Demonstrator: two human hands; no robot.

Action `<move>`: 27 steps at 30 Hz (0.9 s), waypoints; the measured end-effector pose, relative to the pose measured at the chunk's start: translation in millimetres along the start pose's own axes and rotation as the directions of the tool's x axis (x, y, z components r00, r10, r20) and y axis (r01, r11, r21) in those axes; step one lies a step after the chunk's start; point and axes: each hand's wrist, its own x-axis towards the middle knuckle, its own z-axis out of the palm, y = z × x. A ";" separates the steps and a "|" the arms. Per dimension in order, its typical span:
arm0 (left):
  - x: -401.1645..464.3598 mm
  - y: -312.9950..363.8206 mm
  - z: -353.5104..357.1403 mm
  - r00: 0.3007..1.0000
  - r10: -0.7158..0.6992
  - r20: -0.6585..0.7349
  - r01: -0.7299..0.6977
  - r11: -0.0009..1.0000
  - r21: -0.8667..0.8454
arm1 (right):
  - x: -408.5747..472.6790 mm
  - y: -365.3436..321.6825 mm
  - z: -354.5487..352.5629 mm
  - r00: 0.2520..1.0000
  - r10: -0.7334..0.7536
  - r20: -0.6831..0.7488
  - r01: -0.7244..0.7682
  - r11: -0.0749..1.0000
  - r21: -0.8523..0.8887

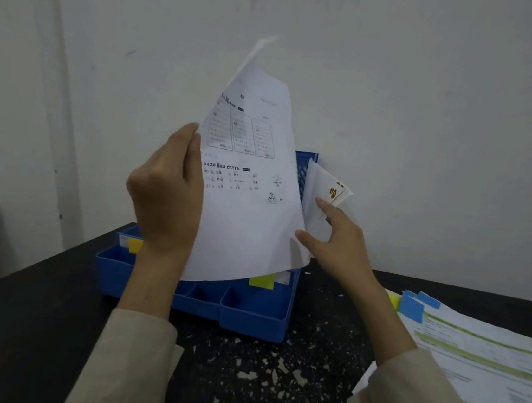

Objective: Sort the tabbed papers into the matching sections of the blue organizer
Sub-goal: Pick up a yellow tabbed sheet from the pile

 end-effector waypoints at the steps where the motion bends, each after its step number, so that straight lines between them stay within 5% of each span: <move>1: 1.9 -2.0 -1.6 1.000 0.031 0.004 -0.031 0.999 0.014 | 0.1 1.0 0.6 1.000 -0.008 -0.007 0.008 1.000 0.002; 12: -17.0 32.0 21.5 1.000 0.004 0.009 -0.003 0.993 -0.114 | 1.0 6.9 15.9 0.992 -0.064 -0.106 0.059 0.997 -0.045; 22: -24.6 43.4 105.2 0.965 0.115 0.236 -0.056 0.968 -0.243 | 4.9 11.6 8.9 0.986 -0.076 -0.147 0.069 0.996 -0.053; 25: -55.8 34.9 110.4 0.905 0.011 0.426 0.115 0.957 -0.268 | 6.3 12.3 5.6 0.986 -0.082 -0.147 0.077 0.996 -0.043; 27: -81.3 28.6 108.0 0.847 0.030 0.530 0.096 0.974 -0.207 | 7.3 14.0 4.8 0.987 -0.073 -0.144 0.069 0.997 -0.035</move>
